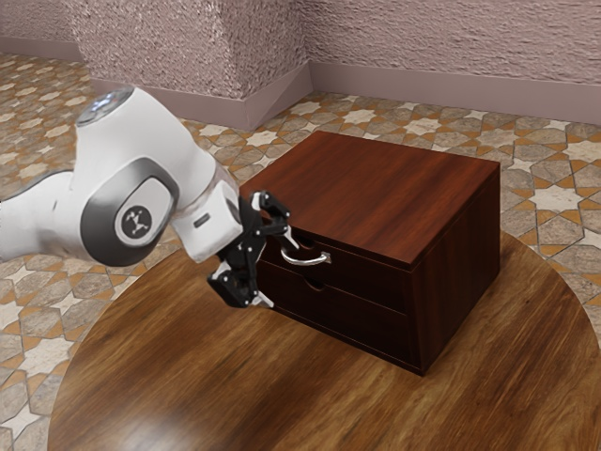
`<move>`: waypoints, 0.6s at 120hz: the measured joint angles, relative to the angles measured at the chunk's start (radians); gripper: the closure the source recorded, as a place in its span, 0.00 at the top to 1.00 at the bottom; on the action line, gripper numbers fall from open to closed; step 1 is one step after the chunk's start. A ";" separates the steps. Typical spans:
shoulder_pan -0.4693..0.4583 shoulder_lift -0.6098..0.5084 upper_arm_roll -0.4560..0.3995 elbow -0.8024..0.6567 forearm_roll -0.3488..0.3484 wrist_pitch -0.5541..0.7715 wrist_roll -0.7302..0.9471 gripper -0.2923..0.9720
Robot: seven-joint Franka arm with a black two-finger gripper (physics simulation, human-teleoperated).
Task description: Pull the drawer handle with one arm to open the drawer
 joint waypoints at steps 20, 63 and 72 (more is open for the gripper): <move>0.000 0.016 0.000 -0.001 -0.003 0.011 0.021 0.77; 0.003 0.052 0.002 -0.002 -0.008 0.031 0.049 0.77; 0.003 0.053 0.002 -0.002 -0.008 0.033 0.052 0.73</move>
